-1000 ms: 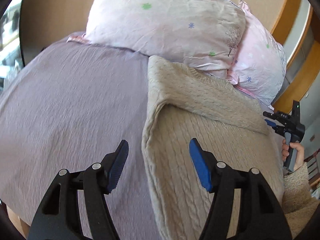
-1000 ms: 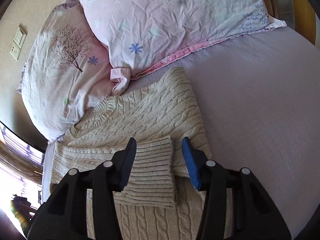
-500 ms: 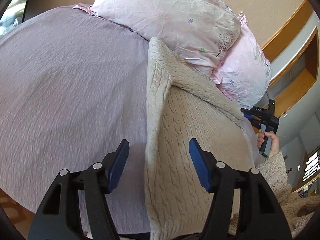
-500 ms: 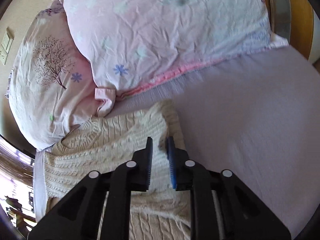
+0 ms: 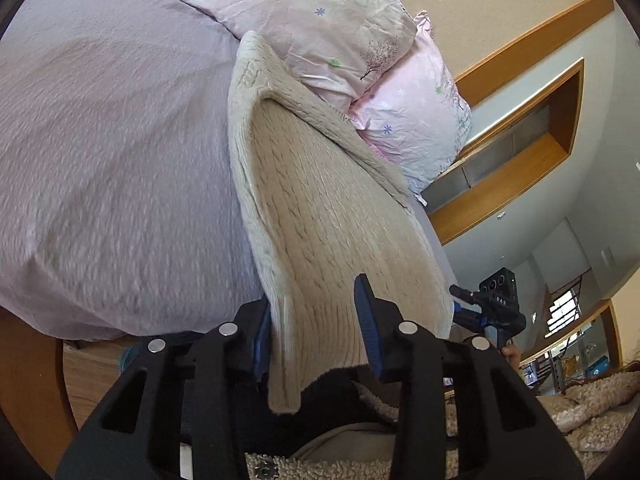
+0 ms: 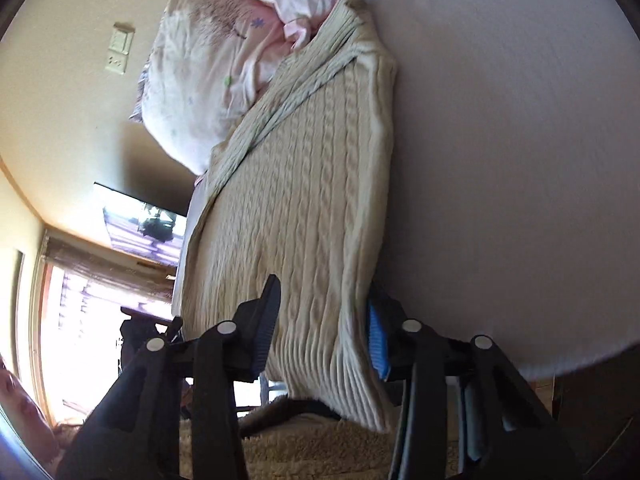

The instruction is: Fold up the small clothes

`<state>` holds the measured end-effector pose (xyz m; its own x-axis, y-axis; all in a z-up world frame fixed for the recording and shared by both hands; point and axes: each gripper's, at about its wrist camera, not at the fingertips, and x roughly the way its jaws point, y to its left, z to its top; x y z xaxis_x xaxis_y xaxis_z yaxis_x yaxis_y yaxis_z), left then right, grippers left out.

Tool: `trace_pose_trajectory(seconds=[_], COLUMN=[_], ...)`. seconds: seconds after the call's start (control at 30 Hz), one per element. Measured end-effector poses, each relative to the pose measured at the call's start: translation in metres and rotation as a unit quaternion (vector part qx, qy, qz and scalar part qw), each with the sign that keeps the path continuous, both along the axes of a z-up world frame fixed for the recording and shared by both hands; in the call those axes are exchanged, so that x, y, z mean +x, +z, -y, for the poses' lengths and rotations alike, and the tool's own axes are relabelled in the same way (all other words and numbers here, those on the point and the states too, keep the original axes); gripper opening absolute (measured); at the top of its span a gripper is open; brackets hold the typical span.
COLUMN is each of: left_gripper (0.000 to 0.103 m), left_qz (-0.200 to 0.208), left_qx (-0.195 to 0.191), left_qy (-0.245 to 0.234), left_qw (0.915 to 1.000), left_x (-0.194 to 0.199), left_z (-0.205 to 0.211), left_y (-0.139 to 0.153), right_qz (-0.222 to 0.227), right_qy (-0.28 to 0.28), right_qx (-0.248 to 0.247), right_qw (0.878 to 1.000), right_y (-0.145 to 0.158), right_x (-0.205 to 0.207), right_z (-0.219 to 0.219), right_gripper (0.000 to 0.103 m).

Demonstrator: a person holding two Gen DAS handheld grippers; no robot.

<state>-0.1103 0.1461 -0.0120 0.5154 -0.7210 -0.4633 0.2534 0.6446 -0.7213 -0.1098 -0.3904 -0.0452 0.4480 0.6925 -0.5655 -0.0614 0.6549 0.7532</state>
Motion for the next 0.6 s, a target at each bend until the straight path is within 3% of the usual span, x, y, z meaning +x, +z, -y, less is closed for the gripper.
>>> trace_pose_trajectory(seconds=[0.07,0.1,0.17,0.23,0.33,0.4,0.47,0.6], left_gripper=[0.031,0.019,0.007,0.007,0.006,0.006,0.006,0.006], left_qz=[-0.003,-0.006,-0.013,-0.014,0.025,0.061,0.080,0.032], left_qx=[0.007,0.016,0.039,0.028,0.034,0.042,0.047,0.034], left_qy=[-0.001,-0.004,-0.002,-0.004,-0.003,0.010,0.042,0.113], left_qw=[1.0000,0.9998,0.9992,0.9995,0.9991,0.9973,0.9948,0.9924], left_x=[-0.003,-0.003,0.001,0.010,0.042,0.077,0.125,0.242], left_z=[0.003,0.006,0.012,0.013,0.014,0.015,0.016,0.021], left_y=[0.000,0.000,0.001,0.008,0.043,0.072,0.092,0.089], right_qz=[0.000,0.007,0.033,0.075,0.152,0.201,0.223,0.182], right_qy=[0.020,0.023,0.022,0.019,0.000,-0.024,-0.055,-0.136], right_qx=[-0.006,-0.008,0.006,0.014,0.005,0.007,0.018,0.001], right_qw=[1.000,1.000,0.999,0.997,0.988,0.979,0.973,0.974], right_y=[-0.002,-0.001,0.011,0.033,0.080,0.104,0.115,0.102], right_x=[-0.005,-0.003,0.003,0.017,0.054,0.088,0.131,0.228], right_z=[-0.009,-0.012,-0.012,-0.013,-0.009,-0.003,0.000,-0.004], right_gripper=[0.009,0.007,0.007,0.007,0.007,0.007,0.007,0.007])
